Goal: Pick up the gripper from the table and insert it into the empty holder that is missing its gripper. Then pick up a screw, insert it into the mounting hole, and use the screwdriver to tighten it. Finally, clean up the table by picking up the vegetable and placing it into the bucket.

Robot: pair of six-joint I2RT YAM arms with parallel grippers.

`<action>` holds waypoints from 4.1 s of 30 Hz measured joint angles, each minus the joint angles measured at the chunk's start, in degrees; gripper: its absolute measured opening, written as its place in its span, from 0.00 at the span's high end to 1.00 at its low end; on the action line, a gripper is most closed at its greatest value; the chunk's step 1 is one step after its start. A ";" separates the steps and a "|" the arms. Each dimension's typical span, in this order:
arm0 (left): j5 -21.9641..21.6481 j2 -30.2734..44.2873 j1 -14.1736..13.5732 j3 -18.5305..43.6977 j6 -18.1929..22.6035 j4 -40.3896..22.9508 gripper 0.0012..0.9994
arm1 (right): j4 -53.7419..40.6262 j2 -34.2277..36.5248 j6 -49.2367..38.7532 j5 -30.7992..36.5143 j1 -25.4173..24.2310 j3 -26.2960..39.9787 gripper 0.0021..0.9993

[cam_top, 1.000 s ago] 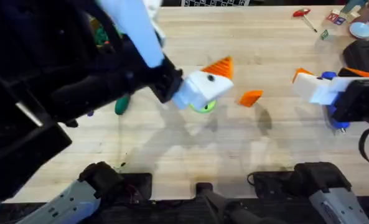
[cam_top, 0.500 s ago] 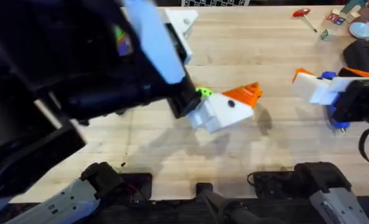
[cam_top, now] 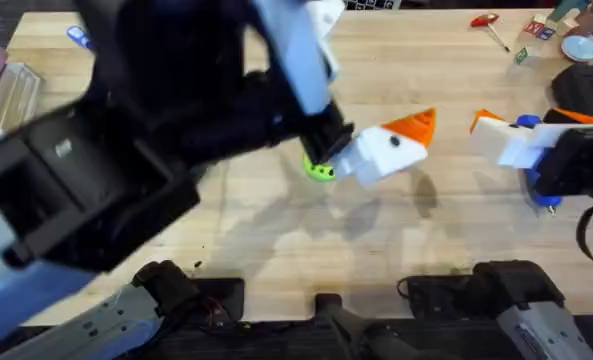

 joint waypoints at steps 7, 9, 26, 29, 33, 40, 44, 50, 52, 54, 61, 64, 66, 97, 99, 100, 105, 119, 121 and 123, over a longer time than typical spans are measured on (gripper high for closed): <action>0.12 -10.64 0.01 -17.09 -0.85 12.39 0.01 | 0.00 0.00 0.00 0.00 0.00 0.00 0.01; 0.11 -14.91 0.01 -22.71 -1.61 14.39 0.01 | 0.00 0.00 0.00 0.00 0.00 0.00 0.01; -3.08 -49.79 0.01 -42.82 -7.80 4.20 0.01 | 0.00 0.00 0.00 0.00 0.00 0.00 0.01; -3.16 -53.03 -0.01 -45.21 -8.24 4.33 0.01 | 0.00 0.00 0.00 0.00 0.00 0.00 0.01; -3.24 -53.23 -0.01 -46.54 -8.64 2.46 0.01 | 0.00 0.00 0.00 0.00 0.00 0.00 0.01; -3.39 -53.27 -0.01 -46.54 -8.88 2.46 0.01 | 0.00 0.00 0.00 0.00 0.00 0.00 0.01; -3.39 -53.27 -0.01 -46.54 -8.88 2.46 0.01 | 0.00 0.00 0.00 0.00 0.00 0.00 0.01; -3.43 -53.24 -0.01 -46.54 -8.93 2.46 0.01 | 0.00 0.00 0.00 0.00 0.00 0.00 0.01; -3.44 -53.24 -0.01 -46.54 -9.06 2.46 0.01 | 0.00 0.00 0.00 0.00 0.01 0.00 0.01; -3.54 -53.26 -0.01 -46.54 -9.06 2.46 0.01 | 0.00 0.00 0.00 0.00 0.00 0.00 0.01; -3.55 -53.24 -0.01 -46.54 -9.06 2.46 0.01 | 0.00 0.00 0.00 0.00 0.02 0.00 0.01; -3.55 -53.25 -0.01 -46.54 -9.07 2.46 0.01 | 0.00 0.00 0.00 0.00 0.00 0.00 0.01; -3.56 -53.27 -0.01 -46.54 -9.06 2.46 0.01 | 0.00 0.00 0.00 0.00 0.00 0.00 0.01; -3.54 -53.27 0.00 -46.54 -13.89 3.55 0.01 | -4.08 15.27 -3.08 -8.07 1.38 3.35 0.01; -3.54 -53.25 0.01 -46.54 -14.24 3.51 0.01 | -6.59 19.89 -5.32 -8.16 2.46 5.17 0.01; -3.54 -53.27 0.00 -46.54 -14.28 3.37 0.01 | -7.67 22.28 -6.70 -8.20 3.03 6.24 0.01; -3.56 -53.27 -0.01 -46.54 -14.48 2.50 0.01 | -10.45 31.57 -11.77 -7.83 5.33 9.68 0.01; -3.56 -53.26 0.00 -46.54 -14.68 2.50 0.01 | -8.94 42.14 -23.91 -4.77 8.41 10.12 0.01; -3.56 -53.25 0.01 -46.54 -14.68 2.50 0.01 | -8.92 43.31 -26.40 -3.16 9.50 10.12 0.01; -3.56 -53.27 -0.01 -46.54 -14.68 2.50 0.01 | -8.83 44.88 -28.88 -2.02 10.62 10.13 0.01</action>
